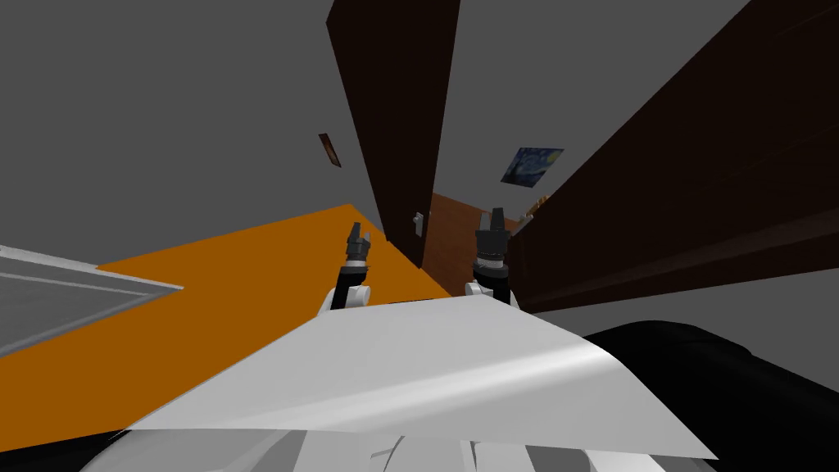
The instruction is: Push the door open
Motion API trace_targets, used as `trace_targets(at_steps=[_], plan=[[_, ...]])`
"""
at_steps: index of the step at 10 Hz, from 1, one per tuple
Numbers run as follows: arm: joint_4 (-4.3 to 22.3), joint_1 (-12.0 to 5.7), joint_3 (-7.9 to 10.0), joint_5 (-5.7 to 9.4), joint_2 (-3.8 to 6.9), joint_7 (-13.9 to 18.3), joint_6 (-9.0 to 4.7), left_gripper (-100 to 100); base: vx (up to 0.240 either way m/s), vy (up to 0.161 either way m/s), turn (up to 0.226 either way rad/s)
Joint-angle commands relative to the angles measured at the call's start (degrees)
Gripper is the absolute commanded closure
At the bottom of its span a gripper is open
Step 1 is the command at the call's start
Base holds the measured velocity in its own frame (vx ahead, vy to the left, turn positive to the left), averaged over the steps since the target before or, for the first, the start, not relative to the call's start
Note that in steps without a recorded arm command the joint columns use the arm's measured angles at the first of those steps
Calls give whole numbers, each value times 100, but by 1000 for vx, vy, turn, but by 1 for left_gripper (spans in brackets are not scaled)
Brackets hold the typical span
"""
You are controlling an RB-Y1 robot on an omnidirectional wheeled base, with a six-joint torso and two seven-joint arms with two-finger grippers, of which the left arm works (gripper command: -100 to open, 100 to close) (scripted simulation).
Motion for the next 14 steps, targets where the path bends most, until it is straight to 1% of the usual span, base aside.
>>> trace_targets(at_steps=[1, 8, 14], plan=[[172, -102, -106, 12, 52, 70, 63, -100, 95, 69, -151], [1155, -645, -629, 33, 183, 304, 260, -100, 86, 84, -151], [1993, -1109, -1075, 51, 273, 504, 427, -100, 73, 92, -150]])
